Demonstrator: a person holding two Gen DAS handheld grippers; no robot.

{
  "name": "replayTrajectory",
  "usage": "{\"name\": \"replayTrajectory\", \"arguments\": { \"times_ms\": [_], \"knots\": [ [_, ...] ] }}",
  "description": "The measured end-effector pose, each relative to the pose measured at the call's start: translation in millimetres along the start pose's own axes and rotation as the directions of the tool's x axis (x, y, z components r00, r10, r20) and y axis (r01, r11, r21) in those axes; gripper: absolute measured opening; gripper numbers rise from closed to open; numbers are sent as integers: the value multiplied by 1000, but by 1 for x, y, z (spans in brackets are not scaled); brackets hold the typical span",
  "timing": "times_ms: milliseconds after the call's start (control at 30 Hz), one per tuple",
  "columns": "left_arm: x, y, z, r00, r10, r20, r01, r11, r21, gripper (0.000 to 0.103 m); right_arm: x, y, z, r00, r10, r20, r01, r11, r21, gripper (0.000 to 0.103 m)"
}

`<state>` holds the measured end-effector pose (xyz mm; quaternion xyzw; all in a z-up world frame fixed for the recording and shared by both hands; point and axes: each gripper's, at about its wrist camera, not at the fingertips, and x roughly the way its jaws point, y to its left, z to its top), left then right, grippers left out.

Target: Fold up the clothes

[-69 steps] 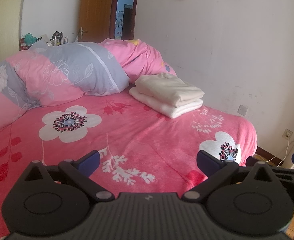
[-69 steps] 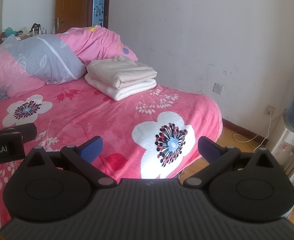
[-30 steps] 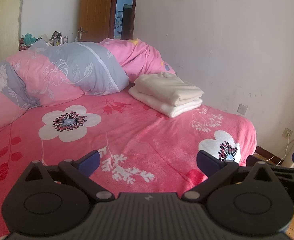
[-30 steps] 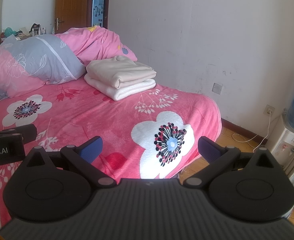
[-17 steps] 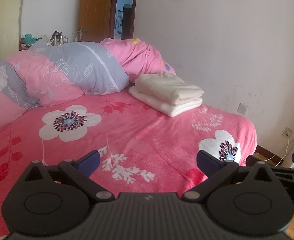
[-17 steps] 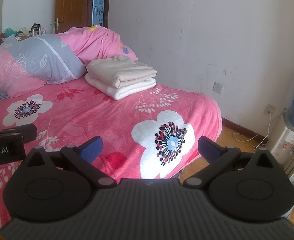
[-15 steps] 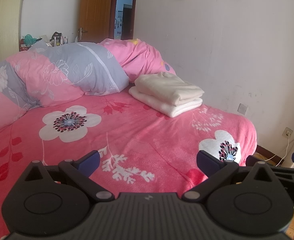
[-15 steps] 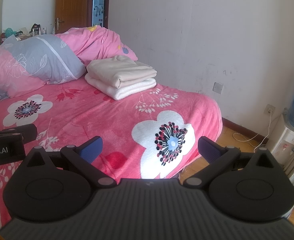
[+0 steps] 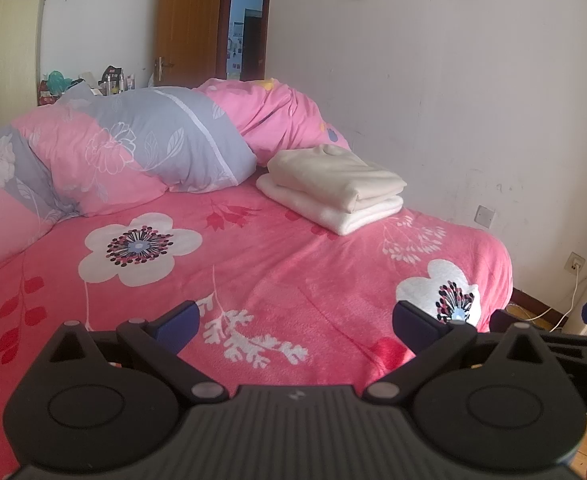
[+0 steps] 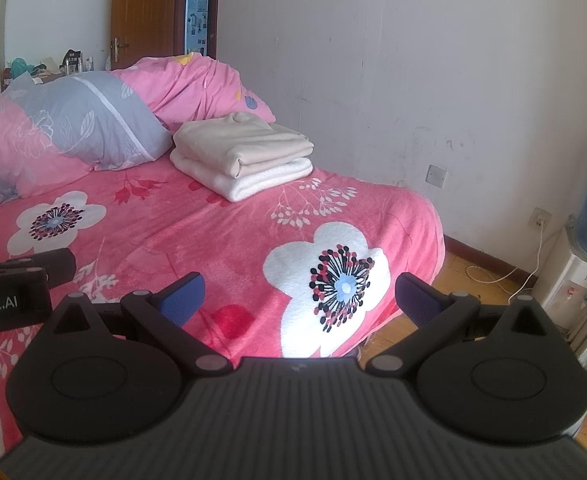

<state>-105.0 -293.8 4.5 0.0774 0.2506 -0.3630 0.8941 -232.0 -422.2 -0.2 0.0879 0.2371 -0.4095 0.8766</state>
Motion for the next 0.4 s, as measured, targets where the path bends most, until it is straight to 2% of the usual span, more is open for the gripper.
{"name": "replayTrajectory", "arguments": {
  "times_ms": [400],
  "knots": [
    [-1,0,1,1000,3,-2,-3,1000,-1,103,1,0,1,1000,1,-2,-1,1000,0,102]
  ]
}}
